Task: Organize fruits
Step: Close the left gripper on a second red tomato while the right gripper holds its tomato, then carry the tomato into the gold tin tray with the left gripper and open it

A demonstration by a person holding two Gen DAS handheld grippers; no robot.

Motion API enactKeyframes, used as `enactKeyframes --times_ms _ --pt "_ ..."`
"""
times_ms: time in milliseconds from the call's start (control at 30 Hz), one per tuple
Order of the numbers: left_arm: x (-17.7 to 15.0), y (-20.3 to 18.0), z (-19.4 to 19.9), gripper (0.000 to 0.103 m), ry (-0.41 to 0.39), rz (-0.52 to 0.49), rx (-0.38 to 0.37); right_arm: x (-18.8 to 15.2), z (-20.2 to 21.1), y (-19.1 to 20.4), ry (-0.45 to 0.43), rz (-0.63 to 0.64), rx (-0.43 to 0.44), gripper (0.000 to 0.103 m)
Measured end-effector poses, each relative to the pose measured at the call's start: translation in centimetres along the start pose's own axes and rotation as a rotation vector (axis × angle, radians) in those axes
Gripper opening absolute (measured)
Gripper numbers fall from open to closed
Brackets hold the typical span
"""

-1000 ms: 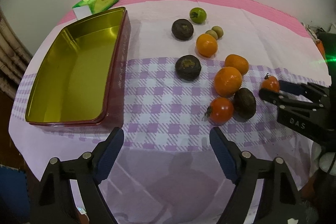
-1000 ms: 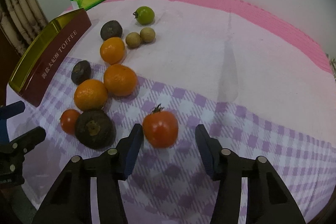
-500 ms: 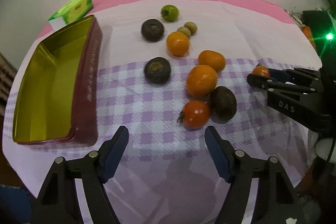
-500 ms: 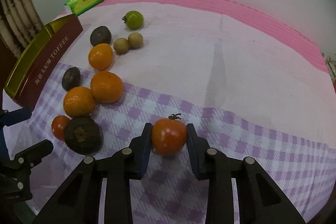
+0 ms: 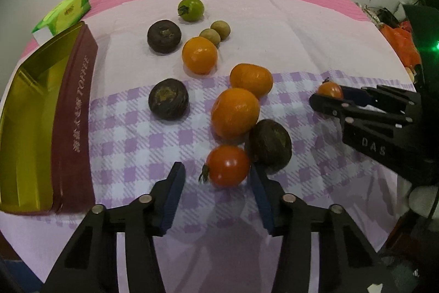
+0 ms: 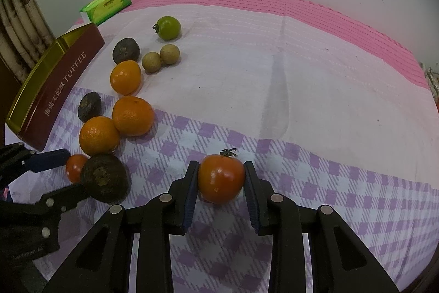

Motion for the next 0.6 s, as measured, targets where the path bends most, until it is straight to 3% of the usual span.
enactKeyframes --times_ms 200,600 --pt "0.2 0.0 -0.4 0.029 0.002 -0.006 -0.006 0.0 0.0 0.0 -0.001 -0.002 0.001 0.033" --pt "0.3 1.0 1.2 0.028 -0.013 0.012 -0.001 -0.1 0.1 -0.1 0.001 0.004 -0.005 0.033"
Point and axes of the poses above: each gripper's, at about its wrist camera, not at the fingertips, and z roughly against the way its jaws point, y to its left, x to its top, the point moved 1 cm from there along -z, roughly the way its jaws point, and after that the axes turned 1 degree about y, right-handed, at the moved point
